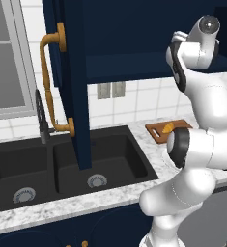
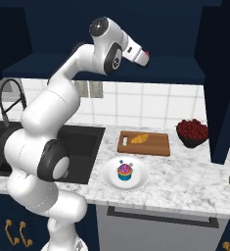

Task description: From the different types of pastries on the counter, select a croissant and place it on the cutting board. Then retrieve a jar of jam from the cabinet and place it alongside the croissant on the cutting board.

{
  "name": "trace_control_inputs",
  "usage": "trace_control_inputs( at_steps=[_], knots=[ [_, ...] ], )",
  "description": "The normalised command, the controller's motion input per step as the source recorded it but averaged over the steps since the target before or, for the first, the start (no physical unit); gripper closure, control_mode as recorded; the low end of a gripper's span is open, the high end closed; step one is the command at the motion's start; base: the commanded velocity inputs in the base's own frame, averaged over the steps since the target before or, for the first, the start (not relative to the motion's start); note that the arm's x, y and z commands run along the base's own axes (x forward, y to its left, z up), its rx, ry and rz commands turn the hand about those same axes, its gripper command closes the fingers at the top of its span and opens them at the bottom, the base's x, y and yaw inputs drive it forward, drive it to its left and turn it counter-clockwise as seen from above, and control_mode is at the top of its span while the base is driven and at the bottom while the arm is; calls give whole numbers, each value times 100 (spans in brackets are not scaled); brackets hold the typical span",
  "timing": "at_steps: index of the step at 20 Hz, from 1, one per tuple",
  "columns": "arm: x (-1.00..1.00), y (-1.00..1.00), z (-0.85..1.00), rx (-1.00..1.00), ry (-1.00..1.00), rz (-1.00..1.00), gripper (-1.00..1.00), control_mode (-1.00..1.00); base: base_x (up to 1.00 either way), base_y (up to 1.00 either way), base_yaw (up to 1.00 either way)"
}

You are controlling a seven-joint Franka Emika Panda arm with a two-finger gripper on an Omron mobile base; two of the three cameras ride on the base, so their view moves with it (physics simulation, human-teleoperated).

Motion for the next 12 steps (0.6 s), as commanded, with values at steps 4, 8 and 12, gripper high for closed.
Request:
trace_control_inputs(
  at_steps=[4, 8, 12],
  knots=[
    [34, -15, 0, 3, 5, 5, -100, -100, 0, 0, 0],
    [43, -17, 0, 4, 7, 5, -100, -100, 0, 0, 0],
    [11, -6, 0, 1, 5, 3, -100, -100, 0, 0, 0]
  ],
)
